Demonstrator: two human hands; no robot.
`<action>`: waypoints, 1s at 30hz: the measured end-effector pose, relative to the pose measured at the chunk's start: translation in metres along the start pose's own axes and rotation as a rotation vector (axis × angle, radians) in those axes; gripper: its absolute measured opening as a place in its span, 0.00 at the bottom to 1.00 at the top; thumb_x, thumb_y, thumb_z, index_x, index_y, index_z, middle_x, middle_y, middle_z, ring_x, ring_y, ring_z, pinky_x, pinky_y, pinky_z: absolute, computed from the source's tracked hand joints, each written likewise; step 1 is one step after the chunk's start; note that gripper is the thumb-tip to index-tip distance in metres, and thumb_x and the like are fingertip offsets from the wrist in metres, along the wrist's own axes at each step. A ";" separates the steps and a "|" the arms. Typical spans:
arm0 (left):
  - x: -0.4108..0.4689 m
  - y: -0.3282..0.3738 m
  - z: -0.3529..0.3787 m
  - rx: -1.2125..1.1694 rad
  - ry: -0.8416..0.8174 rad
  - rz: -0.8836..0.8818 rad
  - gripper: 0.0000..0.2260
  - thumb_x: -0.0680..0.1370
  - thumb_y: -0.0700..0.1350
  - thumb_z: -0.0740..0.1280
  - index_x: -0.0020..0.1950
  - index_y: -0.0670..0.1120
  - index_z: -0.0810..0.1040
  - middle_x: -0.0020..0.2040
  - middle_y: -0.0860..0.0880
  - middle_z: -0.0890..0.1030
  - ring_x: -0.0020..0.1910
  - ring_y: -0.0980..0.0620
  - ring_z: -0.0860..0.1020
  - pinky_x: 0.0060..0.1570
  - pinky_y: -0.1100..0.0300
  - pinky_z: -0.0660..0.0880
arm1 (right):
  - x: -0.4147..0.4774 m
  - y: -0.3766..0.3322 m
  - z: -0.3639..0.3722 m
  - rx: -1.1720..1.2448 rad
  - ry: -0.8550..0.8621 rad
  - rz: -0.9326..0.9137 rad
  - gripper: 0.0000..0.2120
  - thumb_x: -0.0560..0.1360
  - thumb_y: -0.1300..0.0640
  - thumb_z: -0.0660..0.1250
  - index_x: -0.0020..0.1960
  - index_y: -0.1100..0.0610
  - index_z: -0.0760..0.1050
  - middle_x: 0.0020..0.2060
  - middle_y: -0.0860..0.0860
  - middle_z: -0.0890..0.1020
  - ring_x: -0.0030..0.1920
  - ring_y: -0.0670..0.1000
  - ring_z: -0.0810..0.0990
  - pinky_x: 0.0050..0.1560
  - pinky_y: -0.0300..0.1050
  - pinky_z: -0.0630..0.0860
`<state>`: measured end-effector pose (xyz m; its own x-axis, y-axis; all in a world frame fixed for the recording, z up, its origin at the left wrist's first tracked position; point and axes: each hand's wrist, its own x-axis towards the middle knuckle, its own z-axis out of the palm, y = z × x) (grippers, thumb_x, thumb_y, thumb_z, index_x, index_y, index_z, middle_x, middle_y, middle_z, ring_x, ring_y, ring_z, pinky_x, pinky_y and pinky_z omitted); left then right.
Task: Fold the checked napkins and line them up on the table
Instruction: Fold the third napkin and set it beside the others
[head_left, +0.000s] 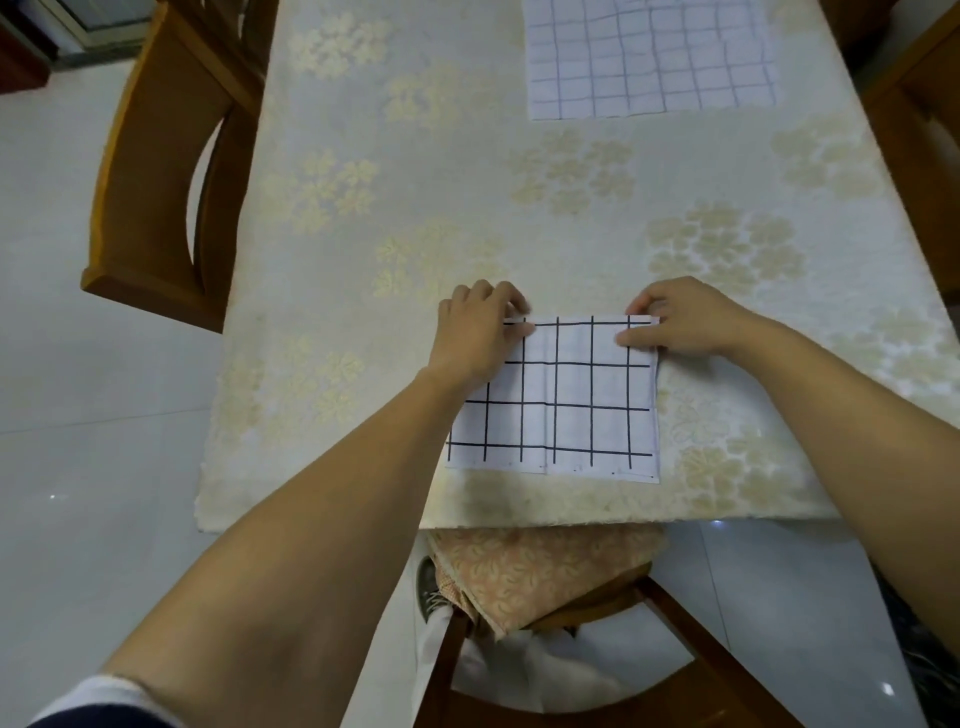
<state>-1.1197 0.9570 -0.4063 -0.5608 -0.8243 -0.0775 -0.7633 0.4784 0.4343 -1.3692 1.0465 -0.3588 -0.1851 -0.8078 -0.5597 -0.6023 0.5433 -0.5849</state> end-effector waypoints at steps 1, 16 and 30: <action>-0.004 0.001 0.001 0.042 0.032 0.031 0.15 0.81 0.52 0.69 0.66 0.49 0.77 0.62 0.47 0.77 0.62 0.42 0.73 0.59 0.54 0.65 | -0.007 0.005 0.000 0.090 0.040 0.034 0.16 0.72 0.53 0.78 0.58 0.55 0.80 0.53 0.50 0.82 0.54 0.49 0.80 0.53 0.44 0.73; -0.052 -0.003 0.011 0.160 -0.321 0.279 0.45 0.78 0.73 0.58 0.85 0.52 0.42 0.84 0.51 0.38 0.83 0.49 0.37 0.81 0.51 0.38 | -0.081 0.019 0.074 0.222 0.215 0.160 0.06 0.79 0.52 0.69 0.49 0.54 0.80 0.41 0.52 0.82 0.44 0.53 0.81 0.48 0.49 0.80; -0.051 0.010 0.012 0.253 -0.490 0.171 0.67 0.62 0.80 0.68 0.82 0.50 0.30 0.80 0.48 0.26 0.78 0.43 0.25 0.76 0.44 0.28 | -0.099 0.010 0.078 0.209 0.355 0.061 0.13 0.81 0.50 0.66 0.42 0.57 0.80 0.38 0.52 0.83 0.43 0.54 0.81 0.44 0.47 0.77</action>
<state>-1.1028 1.0073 -0.4084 -0.7198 -0.5214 -0.4583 -0.6681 0.6995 0.2535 -1.2967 1.1499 -0.3553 -0.4942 -0.7815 -0.3808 -0.4185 0.5978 -0.6837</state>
